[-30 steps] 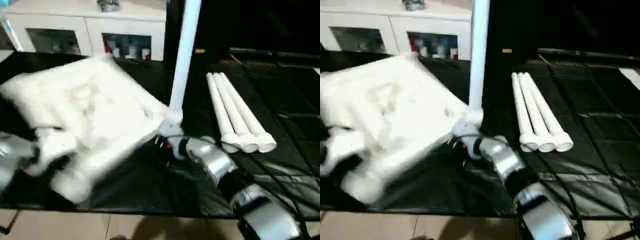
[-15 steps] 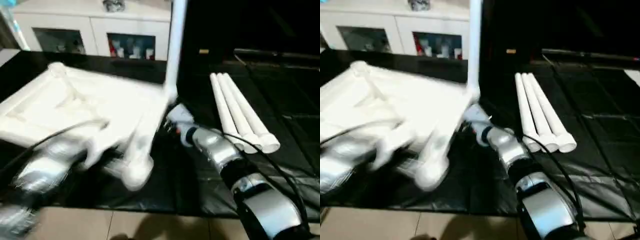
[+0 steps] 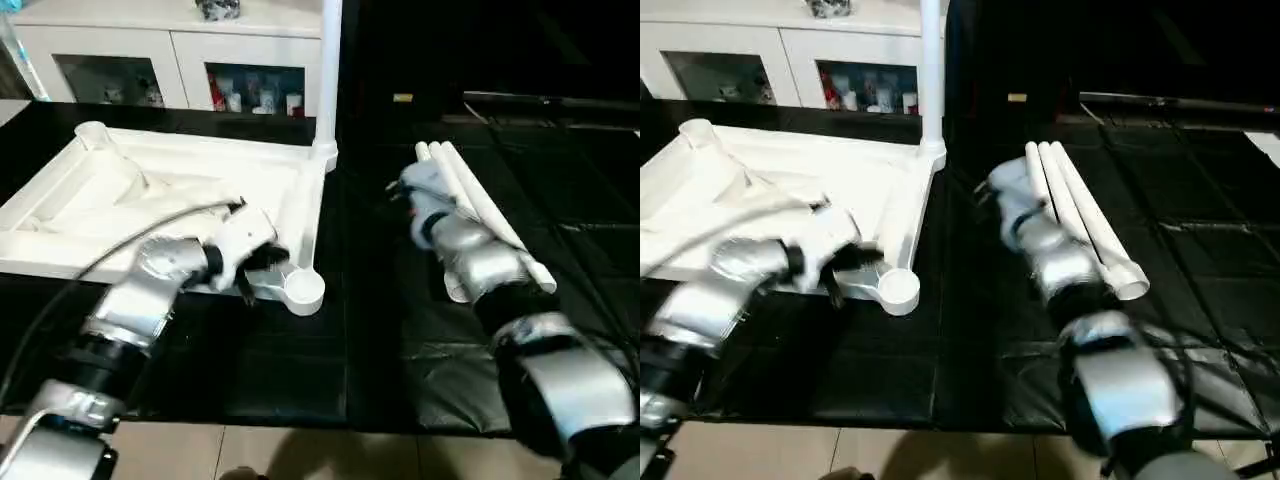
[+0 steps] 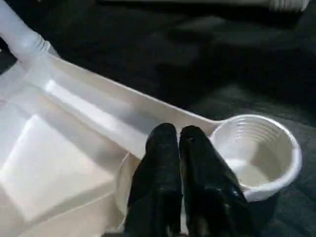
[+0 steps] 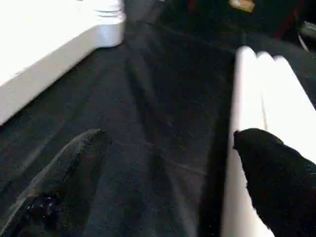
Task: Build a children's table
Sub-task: Rotate table base
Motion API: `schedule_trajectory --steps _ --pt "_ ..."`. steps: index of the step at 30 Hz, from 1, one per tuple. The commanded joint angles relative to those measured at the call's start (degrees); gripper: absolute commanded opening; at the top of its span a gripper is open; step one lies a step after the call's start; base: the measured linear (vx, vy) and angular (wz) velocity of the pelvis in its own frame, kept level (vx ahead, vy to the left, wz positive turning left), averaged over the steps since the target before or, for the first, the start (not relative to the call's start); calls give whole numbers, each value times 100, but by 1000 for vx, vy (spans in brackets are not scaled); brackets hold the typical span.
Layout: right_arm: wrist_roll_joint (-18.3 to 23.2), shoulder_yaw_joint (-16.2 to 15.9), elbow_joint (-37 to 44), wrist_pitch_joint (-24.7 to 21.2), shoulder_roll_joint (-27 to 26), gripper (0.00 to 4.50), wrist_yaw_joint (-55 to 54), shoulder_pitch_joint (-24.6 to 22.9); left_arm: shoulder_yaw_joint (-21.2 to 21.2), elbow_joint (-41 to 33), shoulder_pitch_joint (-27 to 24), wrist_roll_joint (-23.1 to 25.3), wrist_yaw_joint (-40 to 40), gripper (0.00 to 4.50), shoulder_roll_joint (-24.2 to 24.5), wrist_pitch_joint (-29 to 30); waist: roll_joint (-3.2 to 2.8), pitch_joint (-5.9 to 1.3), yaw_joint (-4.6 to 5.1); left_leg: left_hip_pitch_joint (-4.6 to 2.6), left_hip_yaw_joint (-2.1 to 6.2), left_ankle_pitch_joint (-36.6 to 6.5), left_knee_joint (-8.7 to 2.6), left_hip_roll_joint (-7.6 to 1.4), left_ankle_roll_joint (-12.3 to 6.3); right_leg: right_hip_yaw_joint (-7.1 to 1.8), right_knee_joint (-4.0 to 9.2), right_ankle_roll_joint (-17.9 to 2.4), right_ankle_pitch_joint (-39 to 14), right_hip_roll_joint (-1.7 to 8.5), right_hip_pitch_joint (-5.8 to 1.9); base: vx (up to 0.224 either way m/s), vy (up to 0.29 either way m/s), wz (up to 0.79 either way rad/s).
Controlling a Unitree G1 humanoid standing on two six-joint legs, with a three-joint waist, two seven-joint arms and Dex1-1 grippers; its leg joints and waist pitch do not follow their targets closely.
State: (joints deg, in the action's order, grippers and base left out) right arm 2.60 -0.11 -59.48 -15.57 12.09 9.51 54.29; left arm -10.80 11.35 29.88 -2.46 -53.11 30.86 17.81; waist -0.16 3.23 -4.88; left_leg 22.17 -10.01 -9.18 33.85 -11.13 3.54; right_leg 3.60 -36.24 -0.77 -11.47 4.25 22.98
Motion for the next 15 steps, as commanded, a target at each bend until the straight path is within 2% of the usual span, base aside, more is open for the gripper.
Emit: schedule_trajectory --steps 1,2,5,6,8,9,10,15 --pt "134 192 -290 -232 129 450 -174 200 155 -640 -210 -311 -337 55 204 343 -82 -436 -9 -136 50 -1240 -362 -162 299 -240 320 -1363 -172 336 -297 0 0 0" --pt "177 288 -381 -280 135 450 -190 251 191 -868 -291 -424 -430 61 273 479 -56 -428 -10 -141 31 -1229 -355 -155 291 -241 327 -1370 -182 322 -281 0 0 0" --pt "209 403 -553 -299 147 450 -238 324 246 -1249 -412 -617 -556 80 364 739 -87 -416 -22 -148 24 -1304 -353 -151 272 -245 339 -1344 -309 321 -268 0 0 0" --pt "209 403 -553 -299 147 450 -238 324 246 -1249 -412 -617 -556 98 364 739 -73 -412 -26 -141 30 -1341 -361 -158 287 -244 331 -1340 -408 333 -269 0 0 0" --pt "181 442 -822 -290 156 450 -296 410 263 -1691 -551 -810 -636 106 449 1054 -19 -416 -28 -143 27 -1336 -366 -168 299 -242 328 -1330 -496 342 -268 0 0 0" --pt "152 443 -949 -306 158 450 -334 464 263 -1852 -608 -867 -632 125 486 1169 -30 -405 -31 -133 30 -1334 -365 -162 289 -243 334 -1319 -528 340 -265 0 0 0" --pt "184 490 -1023 -326 149 450 -341 501 257 -1929 -643 -858 -600 125 514 1228 -5 -405 -28 -128 26 -1324 -362 -156 284 -243 335 -1305 -592 341 -267 0 0 0" --pt "204 591 -1182 -426 144 450 -408 575 301 -2099 -738 -849 -526 169 587 1406 -5 -403 -30 -110 18 -1188 -355 -144 258 -245 336 -1184 -599 328 -262 0 0 0"
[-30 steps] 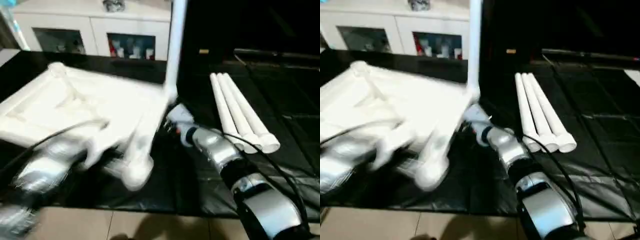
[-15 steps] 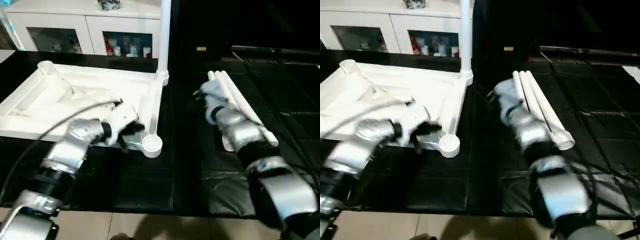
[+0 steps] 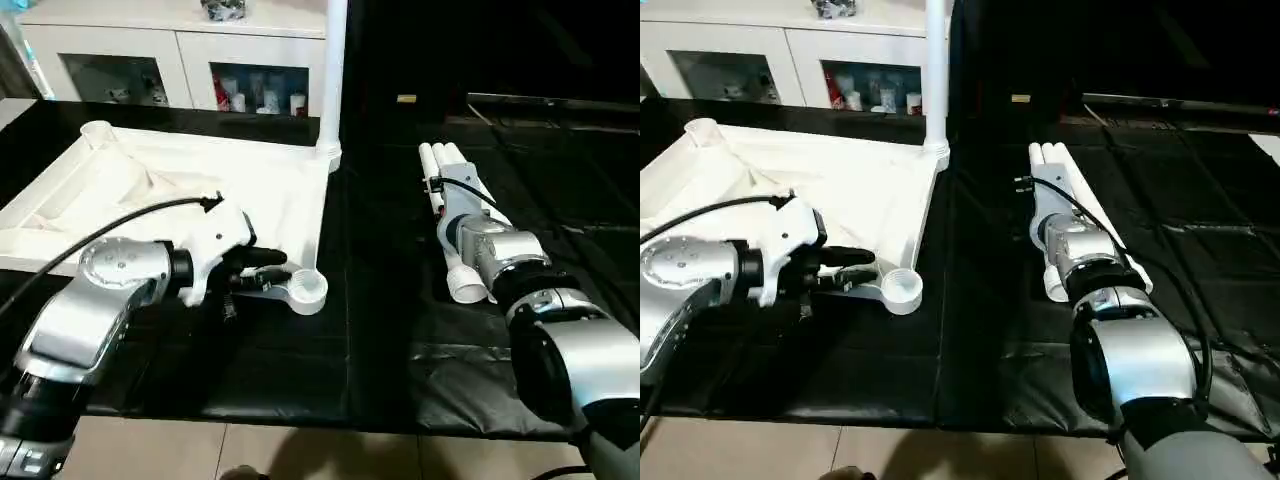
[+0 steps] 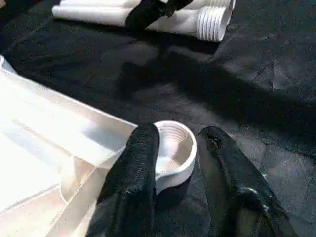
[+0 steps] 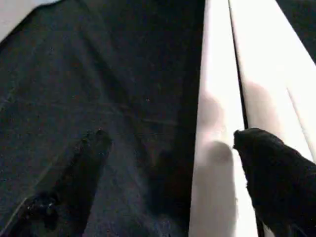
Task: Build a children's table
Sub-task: Rotate table base, then pick table leg
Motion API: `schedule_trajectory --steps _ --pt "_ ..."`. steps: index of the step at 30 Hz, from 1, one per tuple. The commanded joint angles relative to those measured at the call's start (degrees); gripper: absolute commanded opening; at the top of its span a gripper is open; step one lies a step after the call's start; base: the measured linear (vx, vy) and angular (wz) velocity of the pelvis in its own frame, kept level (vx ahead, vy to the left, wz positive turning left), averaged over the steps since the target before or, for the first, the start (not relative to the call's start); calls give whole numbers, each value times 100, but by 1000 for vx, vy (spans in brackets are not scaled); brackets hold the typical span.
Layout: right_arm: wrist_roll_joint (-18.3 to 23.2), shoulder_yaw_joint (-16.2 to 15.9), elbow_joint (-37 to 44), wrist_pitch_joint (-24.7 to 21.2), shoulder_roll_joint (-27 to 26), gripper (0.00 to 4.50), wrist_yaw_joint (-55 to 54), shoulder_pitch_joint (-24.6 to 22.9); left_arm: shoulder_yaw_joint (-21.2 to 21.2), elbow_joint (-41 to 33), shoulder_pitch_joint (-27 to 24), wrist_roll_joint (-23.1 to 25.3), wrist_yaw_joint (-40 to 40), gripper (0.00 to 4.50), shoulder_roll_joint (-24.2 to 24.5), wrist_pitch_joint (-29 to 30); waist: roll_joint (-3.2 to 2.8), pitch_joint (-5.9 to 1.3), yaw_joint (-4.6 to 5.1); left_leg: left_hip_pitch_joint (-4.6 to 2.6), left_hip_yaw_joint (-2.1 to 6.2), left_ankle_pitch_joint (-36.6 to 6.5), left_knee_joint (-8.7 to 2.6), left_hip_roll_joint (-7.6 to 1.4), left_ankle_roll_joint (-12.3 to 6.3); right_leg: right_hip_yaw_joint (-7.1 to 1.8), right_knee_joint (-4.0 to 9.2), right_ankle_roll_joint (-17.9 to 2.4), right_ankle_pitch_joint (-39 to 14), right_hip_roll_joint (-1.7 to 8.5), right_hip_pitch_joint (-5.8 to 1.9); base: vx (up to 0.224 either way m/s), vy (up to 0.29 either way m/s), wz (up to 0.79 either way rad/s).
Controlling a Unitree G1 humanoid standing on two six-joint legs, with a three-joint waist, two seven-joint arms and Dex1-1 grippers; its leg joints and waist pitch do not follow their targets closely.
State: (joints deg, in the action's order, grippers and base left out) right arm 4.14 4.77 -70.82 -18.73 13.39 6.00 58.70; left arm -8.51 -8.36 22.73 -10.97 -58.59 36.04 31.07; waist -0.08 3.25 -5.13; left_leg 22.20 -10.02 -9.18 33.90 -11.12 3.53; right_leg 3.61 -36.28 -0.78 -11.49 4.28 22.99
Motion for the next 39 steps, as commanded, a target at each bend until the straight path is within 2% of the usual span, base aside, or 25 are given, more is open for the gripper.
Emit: schedule_trajectory --steps 1,6,9,11,12,17,23,25,28,35,39 --pt "38 101 -69 -139 17 450 -64 135 85 -157 -39 -8 28 187 81 113 -15 -407 -8 -113 19 -1174 -358 -145 255 -246 341 -1177 -580 328 -265 0 0 0" --pt "-9 96 -182 -224 25 450 -133 119 63 -253 -68 -49 65 230 151 234 -26 -412 -8 -110 15 -1118 -351 -139 256 -243 328 -1203 -467 320 -263 0 0 0" --pt "-33 113 -248 -287 44 450 -197 87 30 -281 -47 -60 78 242 159 291 -56 -409 -10 -119 17 -1188 -352 -139 293 -241 330 -1202 -515 314 -257 0 0 0" --pt "-34 121 -254 -295 54 450 -221 78 23 -283 -41 -61 74 250 160 297 -42 -408 -4 -116 18 -1227 -353 -137 308 -241 336 -1188 -539 312 -261 0 0 0" --pt "-30 147 -259 -306 68 450 -252 72 13 -283 -32 -66 76 263 166 307 -71 -414 -10 -120 22 -1228 -350 -136 323 -241 331 -1183 -543 318 -261 0 0 0" --pt "-13 213 -267 -338 120 450 -300 48 -22 -289 -12 -86 76 311 178 343 -49 -417 -1 -111 18 -1198 -344 -132 316 -240 327 -1200 -418 308 -268 0 0 0" --pt "22 263 -322 -507 170 450 -110 52 -38 -302 -10 -101 95 357 190 367 -51 -416 -5 -112 17 -1197 -343 -132 301 -237 327 -1213 -438 307 -270 0 0 0" --pt "51 294 -340 -582 168 419 -22 52 -36 -305 -13 -105 94 368 191 370 -48 -415 -5 -112 16 -1212 -342 -134 299 -236 331 -1212 -476 310 -270 0 0 0" --pt "164 428 -375 -744 158 399 99 37 -52 -332 -22 -122 57 392 219 387 -26 -420 -16 -109 13 -1142 -338 -140 262 -235 324 -1229 -425 307 -276 0 0 0" --pt "310 561 -408 -993 168 334 417 6 -131 -417 -44 -179 -33 445 250 514 -29 -415 -27 -106 8 -1135 -338 -146 248 -228 322 -1260 -494 312 -270 0 0 0" --pt "238 538 -438 -1094 180 290 585 -57 -204 -469 -81 -195 -75 450 264 563 -25 -407 -24 -107 11 -1193 -342 -147 268 -228 339 -1252 -651 319 -268 0 0 0"
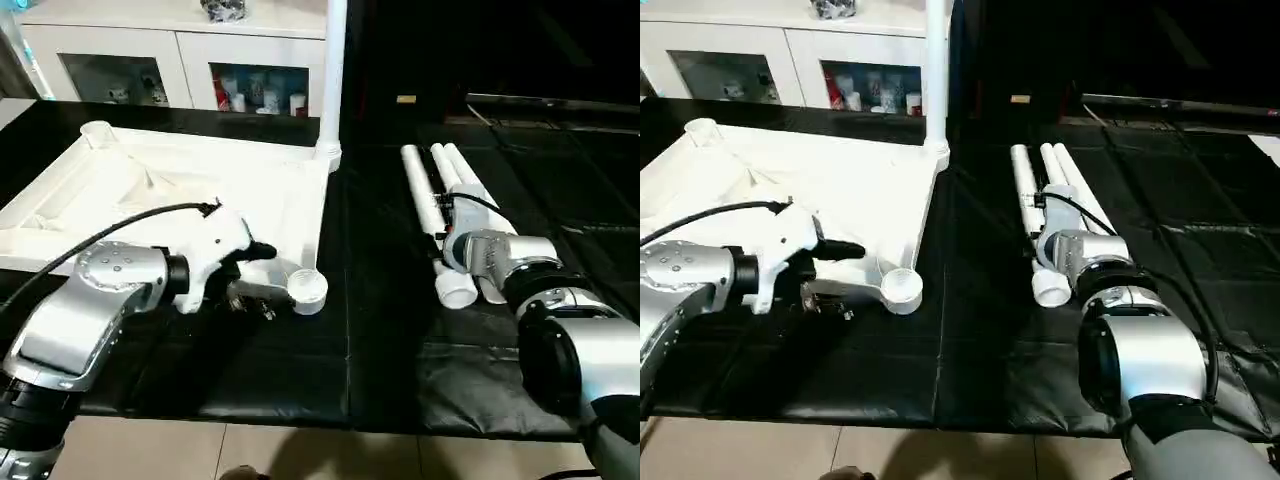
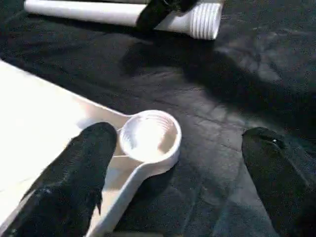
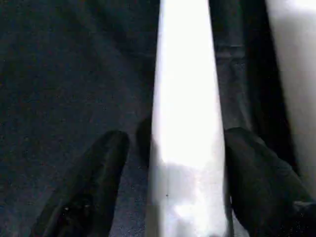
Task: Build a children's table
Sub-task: Pick table leg
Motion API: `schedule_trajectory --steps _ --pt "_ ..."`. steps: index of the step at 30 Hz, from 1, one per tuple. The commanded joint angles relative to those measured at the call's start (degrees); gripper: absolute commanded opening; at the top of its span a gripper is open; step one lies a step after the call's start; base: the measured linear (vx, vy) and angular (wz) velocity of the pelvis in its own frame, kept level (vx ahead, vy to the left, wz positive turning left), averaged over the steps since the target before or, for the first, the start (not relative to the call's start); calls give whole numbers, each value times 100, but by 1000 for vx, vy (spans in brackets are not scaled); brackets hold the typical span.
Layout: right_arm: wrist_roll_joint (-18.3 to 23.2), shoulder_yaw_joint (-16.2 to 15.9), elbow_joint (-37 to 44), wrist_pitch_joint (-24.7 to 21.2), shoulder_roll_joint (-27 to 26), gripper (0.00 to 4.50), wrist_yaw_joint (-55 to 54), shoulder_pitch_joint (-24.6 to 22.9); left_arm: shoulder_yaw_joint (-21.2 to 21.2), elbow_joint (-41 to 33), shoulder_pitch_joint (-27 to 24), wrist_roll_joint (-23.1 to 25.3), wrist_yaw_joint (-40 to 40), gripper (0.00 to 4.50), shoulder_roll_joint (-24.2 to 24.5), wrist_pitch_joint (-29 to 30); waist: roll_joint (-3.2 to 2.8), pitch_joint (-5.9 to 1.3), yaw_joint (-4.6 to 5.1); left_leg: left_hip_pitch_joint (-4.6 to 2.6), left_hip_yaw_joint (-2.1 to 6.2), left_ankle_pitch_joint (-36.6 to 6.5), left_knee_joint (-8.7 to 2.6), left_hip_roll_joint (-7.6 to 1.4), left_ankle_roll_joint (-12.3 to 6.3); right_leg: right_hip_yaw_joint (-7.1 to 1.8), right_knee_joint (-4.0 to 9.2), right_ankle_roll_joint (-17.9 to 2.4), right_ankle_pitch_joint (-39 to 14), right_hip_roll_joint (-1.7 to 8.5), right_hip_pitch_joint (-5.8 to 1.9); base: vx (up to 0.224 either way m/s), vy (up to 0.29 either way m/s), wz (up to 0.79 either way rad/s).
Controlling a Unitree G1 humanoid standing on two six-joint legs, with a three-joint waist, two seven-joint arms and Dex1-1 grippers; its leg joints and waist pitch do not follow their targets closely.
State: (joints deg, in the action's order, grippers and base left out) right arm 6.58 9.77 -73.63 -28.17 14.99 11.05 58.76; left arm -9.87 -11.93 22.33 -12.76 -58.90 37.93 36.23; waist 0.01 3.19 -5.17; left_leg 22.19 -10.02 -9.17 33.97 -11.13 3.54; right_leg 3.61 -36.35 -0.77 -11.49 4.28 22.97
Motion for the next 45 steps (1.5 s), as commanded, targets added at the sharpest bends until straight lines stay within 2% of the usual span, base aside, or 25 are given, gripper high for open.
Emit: schedule_trajectory --steps 1,3,5,6,8,9,12,16,22,25,27,28,30,32,33,34,35,37,38,40,41,42,43,45 --pt "-56 4 -177 -196 39 282 132 -97 -90 -107 -39 -13 -47 450 67 50 -20 -403 -19 -108 11 -1200 -349 -150 274 -232 347 -1243 -693 323 -267 0 0 0" --pt "-117 -52 -196 -239 72 274 189 -138 -115 -96 -32 -10 -42 450 60 52 11 -395 -13 -104 3 -1198 -352 -148 267 -233 360 -1229 -746 317 -262 0 0 0" --pt "-122 -53 -206 -254 103 246 206 -151 -124 -97 -30 -21 -40 450 75 53 -10 -397 -22 -114 8 -1225 -351 -151 291 -234 362 -1209 -811 324 -253 0 0 0" --pt "-118 -45 -207 -264 118 246 221 -147 -125 -99 -25 -32 -36 450 86 59 10 -398 -15 -110 7 -1230 -353 -150 293 -234 363 -1205 -812 322 -258 0 0 0" --pt "-119 -42 -208 -278 125 220 225 -142 -119 -109 -30 -42 -39 450 100 62 5 -403 -21 -115 8 -1225 -350 -148 299 -234 360 -1194 -799 323 -254 0 0 0" --pt "-130 -42 -210 -291 135 211 237 -142 -125 -104 -32 -38 -32 450 101 57 30 -401 -16 -113 6 -1218 -353 -149 291 -234 362 -1194 -795 320 -254 0 0 0" --pt "-152 -29 -213 -294 140 186 267 -144 -130 -97 -40 -29 -21 450 91 41 34 -402 -20 -105 5 -1169 -348 -148 275 -235 358 -1186 -803 328 -258 0 0 0" --pt "-113 42 -212 -271 128 182 270 -141 -132 -90 -48 -33 2 450 70 25 35 -405 -22 -105 4 -1115 -345 -150 264 -237 354 -1193 -755 329 -258 0 0 0" --pt "144 316 -180 -217 121 180 195 -132 -106 5 -12 -9 102 450 27 3 32 -405 -15 -105 8 -1142 -348 -148 276 -234 353 -1175 -762 324 -258 0 0 0" --pt "269 455 -74 29 148 180 212 -130 -10 291 120 106 443 450 -203 -93 40 -405 -11 -103 4 -1193 -343 -139 277 -239 365 -1167 -783 326 -261 0 0 0" --pt "467 659 49 104 165 180 289 -119 119 580 278 176 836 450 -491 -161 35 -410 -13 -105 4 -1168 -340 -137 257 -243 370 -1160 -730 326 -267 0 0 0" --pt "581 779 167 294 153 180 382 -148 195 718 355 195 1049 450 -650 -168 16 -419 -19 -102 9 -1167 -332 -137 249 -244 358 -1163 -662 326 -275 0 0 0" --pt "792 978 382 674 119 180 641 -231 305 892 452 192 1328 450 -867 -177 34 -435 -28 -86 15 -1092 -324 -143 185 -239 353 -1159 -508 343 -294 0 0 0" --pt "931 1078 602 757 103 180 825 -324 402 970 504 141 1520 450 -1053 -213 26 -439 -30 -89 15 -1035 -318 -137 127 -233 349 -1206 -412 334 -298 0 0 0" --pt "1152 1241 950 791 61 180 1027 -453 508 1059 580 122 1798 450 -1276 -242 44 -438 -29 -81 9 -921 -311 -132 31 -232 343 -1256 -222 320 -313 0 0 0" --pt "1152 1241 950 791 61 180 1027 -453 508 1059 580 122 1798 450 -1276 -242 45 -448 -43 -84 11 -884 -303 -139 2 -232 339 -1265 -177 332 -317 0 0 0" --pt "1322 1325 1269 719 29 180 1202 -571 627 1150 661 42 2029 450 -1487 -191 -17 -444 -39 -85 17 -871 -305 -130 -31 -224 335 -1297 -179 320 -308 0 0 0" --pt "1533 1371 1789 657 -30 180 1484 -771 710 1241 768 -38 2188 450 -1686 -212 9 -444 -37 -85 11 -895 -304 -126 -63 -220 364 -1302 -203 312 -317 0 0 0" --pt "1749 1380 2271 574 -99 180 1823 -962 788 1336 869 -95 2334 450 -1846 -178 -21 -451 -45 -92 19 -916 -298 -132 -78 -225 358 -1299 -179 323 -321 0 0 0" --pt "1987 1381 2753 455 -169 180 2180 -1156 866 1434 973 -148 2470 450 -2004 -139 9 -462 -61 -95 32 -899 -303 -147 -145 -220 354 -1286 -95 324 -335 0 0 0" --pt "2273 1359 3250 260 -237 180 2569 -1365 943 1542 1098 -210 2587 450 -2163 -106 0 -456 -61 -103 25 -901 -306 -134 -175 -216 368 -1294 -99 306 -330 0 0 0" --pt "2659 1279 3937 -16 -314 180 3082 -1675 1099 1709 1316 -368 2757 450 -2421 -55 3 -461 -91 -110 39 -918 -306 -158 -209 -218 373 -1277 -127 328 -337 0 0 0" --pt "2861 1221 4267 -168 -343 180 3326 -1837 1191 1792 1445 -488 2809 450 -2562 -59 9 -449 -90 -97 29 -889 -311 -140 -236 -221 391 -1264 -104 311 -349 0 0 0" --pt "3103 1124 4716 -366 -382 180 3546 -2065 1396 1891 1650 -736 2910 450 -2806 -14 22 -457 -134 -100 43 -864 -310 -156 -268 -213 396 -1306 -130 338 -344 0 0 0"
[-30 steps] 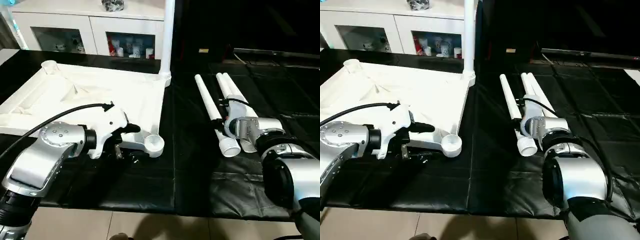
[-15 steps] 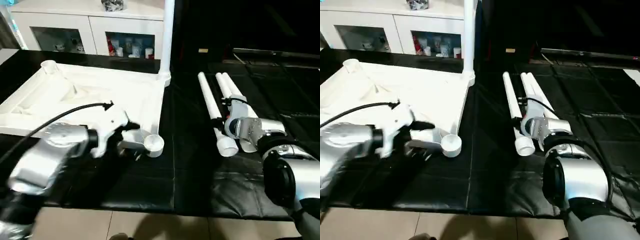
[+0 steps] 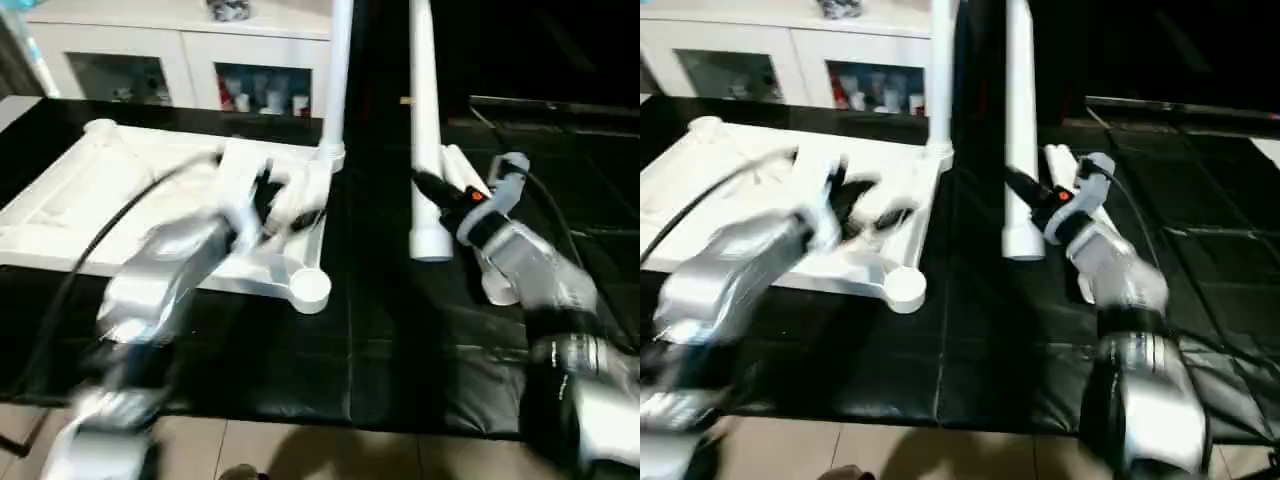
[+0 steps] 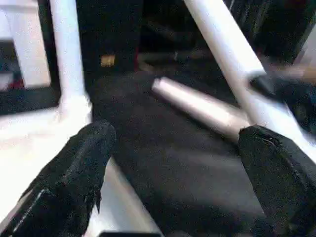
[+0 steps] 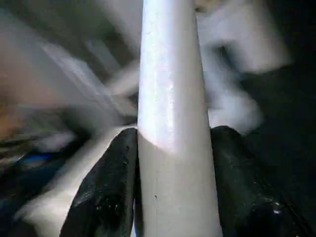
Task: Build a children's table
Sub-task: Pick table leg
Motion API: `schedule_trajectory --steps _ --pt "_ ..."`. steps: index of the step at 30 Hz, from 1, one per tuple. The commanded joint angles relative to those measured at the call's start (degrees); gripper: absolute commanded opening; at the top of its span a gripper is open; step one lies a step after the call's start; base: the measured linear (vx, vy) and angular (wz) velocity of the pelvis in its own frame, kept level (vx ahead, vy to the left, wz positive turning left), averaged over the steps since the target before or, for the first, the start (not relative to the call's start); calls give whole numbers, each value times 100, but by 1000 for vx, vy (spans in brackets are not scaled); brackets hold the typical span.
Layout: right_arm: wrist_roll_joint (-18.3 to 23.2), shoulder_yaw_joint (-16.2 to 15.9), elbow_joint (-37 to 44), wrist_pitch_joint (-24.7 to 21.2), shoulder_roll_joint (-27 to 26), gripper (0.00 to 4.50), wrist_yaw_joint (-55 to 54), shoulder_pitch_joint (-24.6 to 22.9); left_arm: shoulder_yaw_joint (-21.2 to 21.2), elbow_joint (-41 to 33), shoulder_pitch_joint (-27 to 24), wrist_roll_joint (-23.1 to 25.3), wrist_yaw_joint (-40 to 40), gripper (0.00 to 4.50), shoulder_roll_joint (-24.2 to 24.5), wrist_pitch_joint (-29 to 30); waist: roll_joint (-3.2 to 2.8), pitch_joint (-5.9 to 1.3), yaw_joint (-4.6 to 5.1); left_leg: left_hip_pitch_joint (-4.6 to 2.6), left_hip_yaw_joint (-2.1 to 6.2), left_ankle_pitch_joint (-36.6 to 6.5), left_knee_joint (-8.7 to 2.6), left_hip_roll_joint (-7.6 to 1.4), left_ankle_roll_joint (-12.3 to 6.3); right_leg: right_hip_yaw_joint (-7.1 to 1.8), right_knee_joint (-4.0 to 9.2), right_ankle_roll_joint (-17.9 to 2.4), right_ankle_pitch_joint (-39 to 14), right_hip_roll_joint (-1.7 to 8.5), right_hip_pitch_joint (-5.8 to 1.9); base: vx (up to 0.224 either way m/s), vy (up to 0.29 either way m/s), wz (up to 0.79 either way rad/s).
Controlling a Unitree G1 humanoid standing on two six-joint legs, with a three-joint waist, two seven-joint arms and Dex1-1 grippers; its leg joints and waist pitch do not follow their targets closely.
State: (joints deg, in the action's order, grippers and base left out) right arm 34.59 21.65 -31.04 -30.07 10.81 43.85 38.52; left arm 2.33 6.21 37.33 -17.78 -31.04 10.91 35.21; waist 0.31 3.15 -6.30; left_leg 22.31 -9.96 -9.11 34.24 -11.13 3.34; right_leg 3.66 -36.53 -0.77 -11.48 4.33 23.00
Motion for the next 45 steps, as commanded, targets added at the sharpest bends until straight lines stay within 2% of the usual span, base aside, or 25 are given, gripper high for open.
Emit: schedule_trajectory --steps 1,5,6,10,11,12,17,21,24,26,27,29,34,45 --pt "485 -154 803 -331 4 180 405 -209 374 121 345 -519 187 450 -317 168 35 -445 -45 -113 28 -888 -340 -156 -231 -219 430 -1319 -266 344 -346 0 0 0" --pt "731 -268 1229 -568 -50 179 565 -402 621 179 608 -915 255 450 -551 331 46 -421 -79 -115 28 -988 -344 -151 -166 -217 477 -1255 -760 369 -323 0 0 0" --pt "846 -328 1501 -710 -93 179 634 -519 749 238 749 -1117 278 450 -653 434 52 -415 -94 -113 28 -969 -348 -150 -145 -224 495 -1156 -896 372 -322 0 0 0" --pt "910 -549 1941 -926 -173 179 718 -699 1160 483 1207 -1640 486 450 -972 789 74 -410 -98 -91 29 -902 -354 -140 -122 -218 503 -1067 -963 367 -314 0 0 0" --pt "902 -560 1950 -922 -177 179 717 -704 1169 495 1227 -1652 494 450 -983 798 70 -413 -103 -92 41 -877 -353 -146 -120 -216 506 -1081 -938 375 -310 0 0 0" --pt "909 -607 2016 -940 -170 179 695 -739 1185 543 1290 -1673 546 450 -1016 819 95 -410 -103 -89 38 -868 -358 -146 -121 -213 511 -1069 -943 371 -314 0 0 0" --pt "1101 -703 2328 -1128 -178 179 671 -878 1183 723 1445 -1825 616 450 -1127 947 77 -417 -168 -96 40 -709 -357 -152 -164 -226 502 -971 -736 370 -314 0 0 0" --pt "1306 -733 2489 -1342 -150 179 797 -964 1212 585 1411 -2263 26 450 -1160 1006 75 -442 -215 -81 38 -499 -344 -152 -200 -215 453 -1126 -338 371 -322 0 0 0" --pt "1456 -848 2652 -1551 -30 179 1042 -1089 1148 479 1312 -2544 -624 415 -1076 1002 85 -421 -227 -80 33 -597 -356 -151 -218 -216 479 -1134 -485 388 -331 0 0 0" --pt "1499 -908 2731 -1635 24 179 1118 -1142 1143 472 1308 -2638 -837 412 -1028 1015 76 -411 -222 -76 34 -690 -364 -160 -182 -218 490 -1079 -613 385 -325 0 0 0" --pt "1515 -924 2757 -1656 38 179 1124 -1156 1145 459 1311 -2694 -915 387 -1006 1046 78 -406 -218 -85 33 -766 -373 -157 -156 -219 509 -1031 -766 390 -320 0 0 0" --pt "1562 -949 2791 -1702 63 179 1133 -1171 1139 398 1314 -2813 -1088 379 -949 1083 71 -403 -215 -88 42 -874 -384 -166 -67 -222 528 -947 -1002 399 -316 0 0 0" --pt "1666 -924 2828 -1765 84 179 1105 -1161 1253 379 1310 -3111 -1257 348 -927 1193 67 -404 -213 -85 44 -834 -387 -165 -13 -224 516 -946 -904 395 -313 0 0 0" --pt "1720 -923 2857 -1771 101 179 1056 -1167 1318 576 1301 -3242 -1114 263 -887 1255 72 -405 -212 -85 45 -836 -391 -166 20 -226 517 -885 -925 391 -312 0 0 0"
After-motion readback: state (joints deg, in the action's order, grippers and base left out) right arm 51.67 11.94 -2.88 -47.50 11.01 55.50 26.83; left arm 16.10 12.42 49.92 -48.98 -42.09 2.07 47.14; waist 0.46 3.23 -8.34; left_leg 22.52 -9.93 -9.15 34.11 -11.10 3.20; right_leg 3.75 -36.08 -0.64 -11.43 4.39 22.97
